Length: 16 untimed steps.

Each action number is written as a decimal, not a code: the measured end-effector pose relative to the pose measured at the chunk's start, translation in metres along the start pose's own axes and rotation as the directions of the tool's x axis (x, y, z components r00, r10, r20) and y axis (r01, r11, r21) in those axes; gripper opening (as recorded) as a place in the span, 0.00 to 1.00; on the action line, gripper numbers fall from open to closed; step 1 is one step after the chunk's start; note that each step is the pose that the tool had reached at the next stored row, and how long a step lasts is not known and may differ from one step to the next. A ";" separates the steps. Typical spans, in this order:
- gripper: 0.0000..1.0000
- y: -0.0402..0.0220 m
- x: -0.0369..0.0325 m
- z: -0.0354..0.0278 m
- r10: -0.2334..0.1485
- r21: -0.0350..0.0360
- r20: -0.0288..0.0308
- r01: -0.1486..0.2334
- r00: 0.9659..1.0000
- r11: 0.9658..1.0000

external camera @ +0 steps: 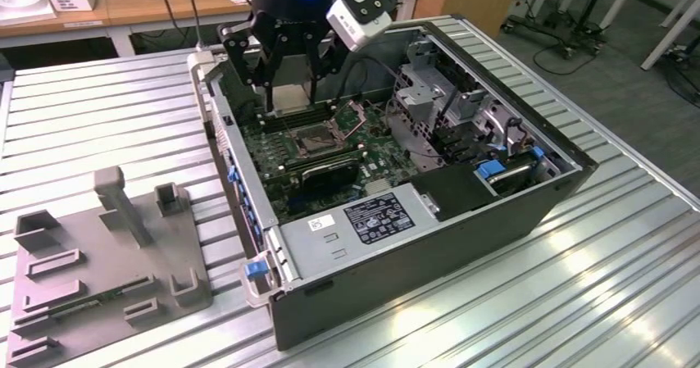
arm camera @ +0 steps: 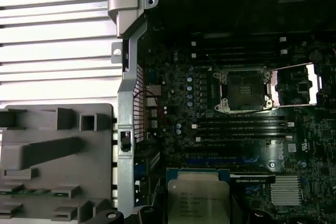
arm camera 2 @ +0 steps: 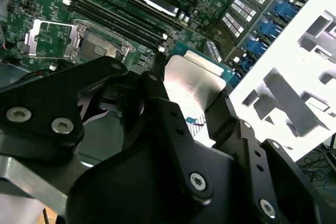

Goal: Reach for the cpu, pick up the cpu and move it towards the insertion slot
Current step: 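Pick up the cpu and move it towards the insertion slot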

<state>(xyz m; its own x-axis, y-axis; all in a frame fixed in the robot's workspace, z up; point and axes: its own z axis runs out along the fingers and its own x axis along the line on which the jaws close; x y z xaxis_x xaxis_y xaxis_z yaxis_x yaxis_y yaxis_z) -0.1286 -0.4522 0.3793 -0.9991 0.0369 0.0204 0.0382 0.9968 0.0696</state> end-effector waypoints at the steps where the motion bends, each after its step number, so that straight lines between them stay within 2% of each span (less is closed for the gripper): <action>1: 0.55 0.0000 -0.0011 0.0000 0.000 0.000 0.000 0.000 1.000 1.000; 16: 0.55 0.0008 -0.0194 -0.0003 0.000 0.000 0.000 0.000 1.000 1.000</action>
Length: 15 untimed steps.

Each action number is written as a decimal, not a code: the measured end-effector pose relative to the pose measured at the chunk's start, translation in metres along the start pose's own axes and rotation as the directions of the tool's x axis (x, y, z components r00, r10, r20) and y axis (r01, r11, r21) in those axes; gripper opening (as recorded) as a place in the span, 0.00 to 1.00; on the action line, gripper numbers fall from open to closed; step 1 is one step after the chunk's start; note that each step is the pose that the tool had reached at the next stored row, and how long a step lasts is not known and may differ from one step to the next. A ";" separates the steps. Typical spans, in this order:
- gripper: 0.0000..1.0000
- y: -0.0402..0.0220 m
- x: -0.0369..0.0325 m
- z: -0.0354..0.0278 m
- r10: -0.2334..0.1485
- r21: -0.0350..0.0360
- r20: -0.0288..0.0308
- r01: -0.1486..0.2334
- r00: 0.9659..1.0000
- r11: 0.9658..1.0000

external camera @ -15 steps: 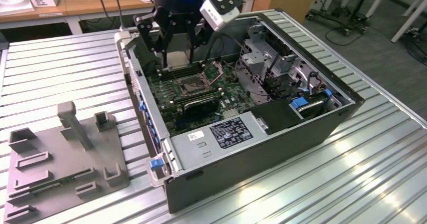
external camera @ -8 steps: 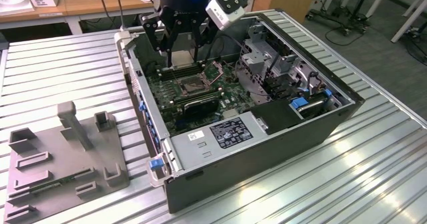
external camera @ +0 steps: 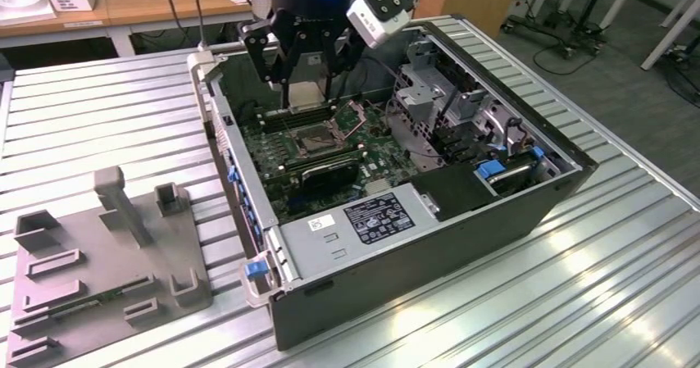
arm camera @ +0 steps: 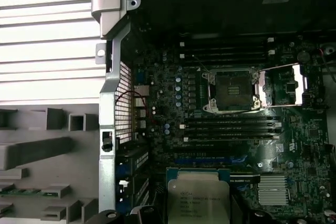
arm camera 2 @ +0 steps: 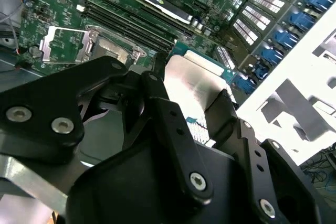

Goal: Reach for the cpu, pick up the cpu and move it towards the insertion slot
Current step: 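Pick up the cpu and move it towards the insertion slot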

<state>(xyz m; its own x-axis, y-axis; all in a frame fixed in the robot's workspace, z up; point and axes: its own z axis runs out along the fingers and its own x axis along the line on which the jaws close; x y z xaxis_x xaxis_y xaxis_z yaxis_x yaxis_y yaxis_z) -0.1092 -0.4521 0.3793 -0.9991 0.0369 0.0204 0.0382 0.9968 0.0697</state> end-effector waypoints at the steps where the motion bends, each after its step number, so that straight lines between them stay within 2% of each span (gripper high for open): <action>1: 0.55 0.0001 -0.0017 0.0000 0.000 0.000 0.000 0.000 1.000 1.000; 6: 0.55 0.0025 -0.0080 0.0000 0.000 0.000 0.000 0.000 1.000 1.000; 15: 0.55 0.0192 -0.0138 0.0011 0.000 0.000 0.000 0.000 1.000 1.000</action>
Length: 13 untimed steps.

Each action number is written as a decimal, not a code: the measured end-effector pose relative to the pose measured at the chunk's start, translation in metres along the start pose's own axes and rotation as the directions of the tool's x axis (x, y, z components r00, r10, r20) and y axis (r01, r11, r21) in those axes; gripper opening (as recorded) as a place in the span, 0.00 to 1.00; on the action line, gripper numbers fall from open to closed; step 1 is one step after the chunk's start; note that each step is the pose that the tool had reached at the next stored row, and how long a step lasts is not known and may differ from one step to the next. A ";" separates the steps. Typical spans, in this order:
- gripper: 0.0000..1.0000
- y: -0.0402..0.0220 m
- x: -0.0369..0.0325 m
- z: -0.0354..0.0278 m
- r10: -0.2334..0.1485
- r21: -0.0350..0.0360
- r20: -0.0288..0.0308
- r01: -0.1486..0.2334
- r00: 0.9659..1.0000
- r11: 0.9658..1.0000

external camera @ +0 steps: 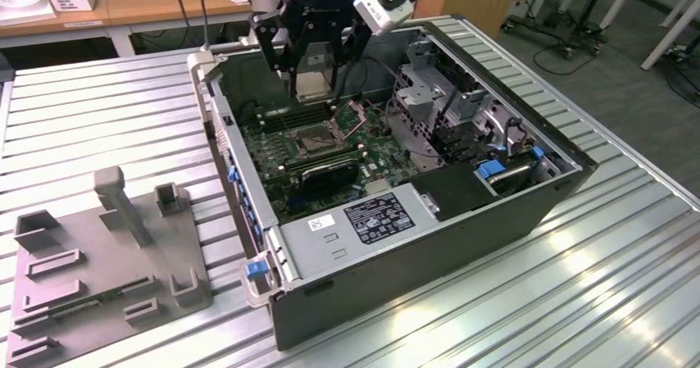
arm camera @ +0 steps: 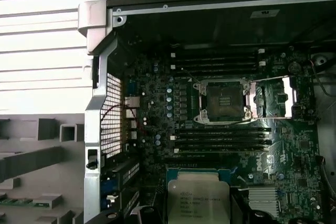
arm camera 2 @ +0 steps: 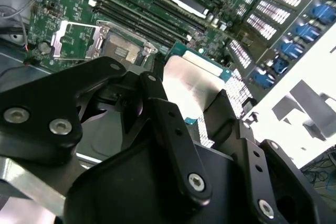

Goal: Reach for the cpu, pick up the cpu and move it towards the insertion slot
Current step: 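Pick up the cpu and move it towards the insertion slot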

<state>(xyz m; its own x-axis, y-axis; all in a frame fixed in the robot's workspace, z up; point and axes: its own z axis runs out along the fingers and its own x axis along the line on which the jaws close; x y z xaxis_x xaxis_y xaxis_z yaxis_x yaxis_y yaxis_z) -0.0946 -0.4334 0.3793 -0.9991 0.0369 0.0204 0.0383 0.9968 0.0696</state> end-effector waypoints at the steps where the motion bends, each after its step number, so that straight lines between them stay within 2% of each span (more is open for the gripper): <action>1: 0.55 0.0019 -0.0006 0.0001 0.000 0.000 0.000 0.000 1.000 1.000; 13: 0.55 0.0220 -0.0061 0.0014 0.000 0.000 0.000 0.000 1.000 1.000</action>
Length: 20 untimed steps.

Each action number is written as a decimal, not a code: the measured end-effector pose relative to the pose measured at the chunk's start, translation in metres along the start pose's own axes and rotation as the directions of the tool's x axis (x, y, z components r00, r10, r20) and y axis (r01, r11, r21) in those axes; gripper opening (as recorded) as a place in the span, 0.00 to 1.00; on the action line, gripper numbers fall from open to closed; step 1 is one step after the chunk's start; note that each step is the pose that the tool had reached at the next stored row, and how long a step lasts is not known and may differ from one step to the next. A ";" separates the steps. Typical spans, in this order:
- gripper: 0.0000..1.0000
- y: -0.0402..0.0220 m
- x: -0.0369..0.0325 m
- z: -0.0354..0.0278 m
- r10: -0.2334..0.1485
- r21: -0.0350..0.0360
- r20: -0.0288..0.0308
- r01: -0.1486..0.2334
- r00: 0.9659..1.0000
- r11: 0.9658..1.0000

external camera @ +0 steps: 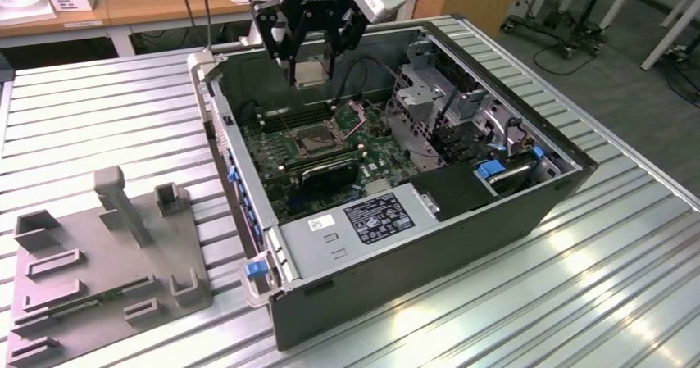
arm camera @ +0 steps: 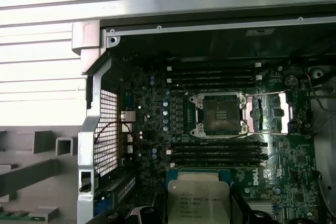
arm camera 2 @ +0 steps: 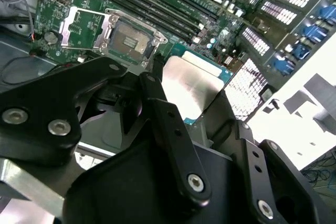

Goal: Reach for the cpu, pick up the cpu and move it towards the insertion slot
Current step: 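Pick up the cpu and move it towards the insertion slot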

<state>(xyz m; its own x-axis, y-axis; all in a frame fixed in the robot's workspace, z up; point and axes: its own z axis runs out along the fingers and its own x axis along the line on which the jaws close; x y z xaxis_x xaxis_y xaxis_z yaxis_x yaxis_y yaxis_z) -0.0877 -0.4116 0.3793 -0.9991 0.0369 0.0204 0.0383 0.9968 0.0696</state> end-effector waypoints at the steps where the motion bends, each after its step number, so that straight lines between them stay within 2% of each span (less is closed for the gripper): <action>1: 0.55 0.0015 -0.0005 0.0001 0.000 0.000 0.000 0.000 1.000 1.000; 12: 0.55 0.0176 -0.0054 0.0012 0.000 0.000 0.000 0.000 1.000 1.000; 20: 0.55 0.0190 -0.0063 0.0012 0.000 0.000 0.000 0.000 1.000 1.000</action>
<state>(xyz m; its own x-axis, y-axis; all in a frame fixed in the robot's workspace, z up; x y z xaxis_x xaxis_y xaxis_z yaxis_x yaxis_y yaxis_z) -0.0807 -0.3928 0.3793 -0.9991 0.0370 0.0204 0.0383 0.9968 0.0696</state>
